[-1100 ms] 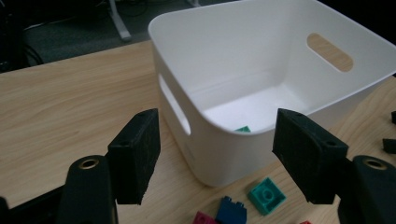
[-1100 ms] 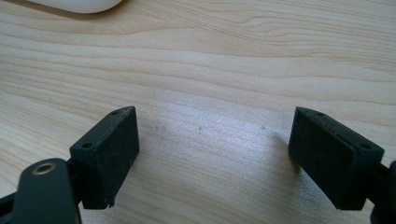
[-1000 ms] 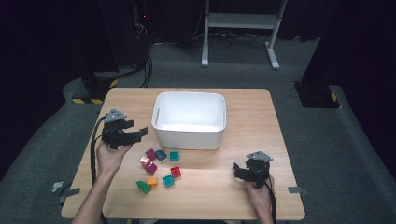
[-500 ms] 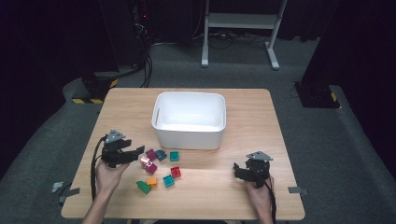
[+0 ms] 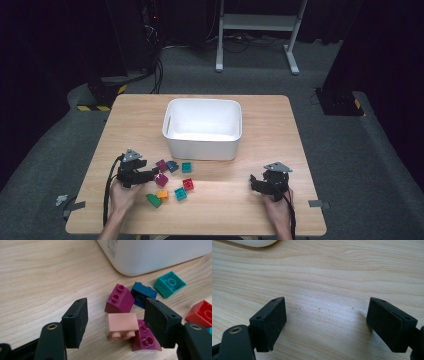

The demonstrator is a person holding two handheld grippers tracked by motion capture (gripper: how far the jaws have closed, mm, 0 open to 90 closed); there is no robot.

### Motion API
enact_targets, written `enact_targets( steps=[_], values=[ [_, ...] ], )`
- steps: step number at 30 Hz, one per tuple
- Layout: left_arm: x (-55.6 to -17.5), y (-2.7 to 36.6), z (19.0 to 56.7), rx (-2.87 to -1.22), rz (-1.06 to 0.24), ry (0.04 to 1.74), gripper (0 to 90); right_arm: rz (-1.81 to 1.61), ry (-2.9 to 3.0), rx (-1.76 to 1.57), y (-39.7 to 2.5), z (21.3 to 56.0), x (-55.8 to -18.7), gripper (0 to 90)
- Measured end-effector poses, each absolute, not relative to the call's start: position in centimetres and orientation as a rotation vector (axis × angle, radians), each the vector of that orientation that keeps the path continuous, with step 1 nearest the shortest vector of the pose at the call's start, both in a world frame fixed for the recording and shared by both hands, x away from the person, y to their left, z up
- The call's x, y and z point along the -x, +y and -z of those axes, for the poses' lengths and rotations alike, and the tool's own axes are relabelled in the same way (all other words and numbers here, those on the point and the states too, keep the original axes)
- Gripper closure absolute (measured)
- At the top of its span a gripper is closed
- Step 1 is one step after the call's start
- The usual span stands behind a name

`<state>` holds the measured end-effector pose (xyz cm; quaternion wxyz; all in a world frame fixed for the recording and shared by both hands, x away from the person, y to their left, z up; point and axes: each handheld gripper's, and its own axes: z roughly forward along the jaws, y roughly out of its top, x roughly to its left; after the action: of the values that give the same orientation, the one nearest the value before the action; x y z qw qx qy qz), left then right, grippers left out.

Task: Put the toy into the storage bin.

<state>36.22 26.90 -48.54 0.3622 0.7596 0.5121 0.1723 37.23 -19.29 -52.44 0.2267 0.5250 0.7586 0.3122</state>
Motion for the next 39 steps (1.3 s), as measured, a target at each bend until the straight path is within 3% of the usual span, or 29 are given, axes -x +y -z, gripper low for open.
enact_targets(
  steps=[26,39],
  values=[
    [-36.7,26.4,50.4,-1.991,-0.429,1.3,56.1,-0.86,2.091,-1.447,-19.3,52.4,-37.2,16.1],
    [-36.3,27.0,49.6,-1.97,-0.415,1.28,58.2,-0.861,2.09,-1.447,-19.3,52.4,-37.2,16.2]
  ],
)
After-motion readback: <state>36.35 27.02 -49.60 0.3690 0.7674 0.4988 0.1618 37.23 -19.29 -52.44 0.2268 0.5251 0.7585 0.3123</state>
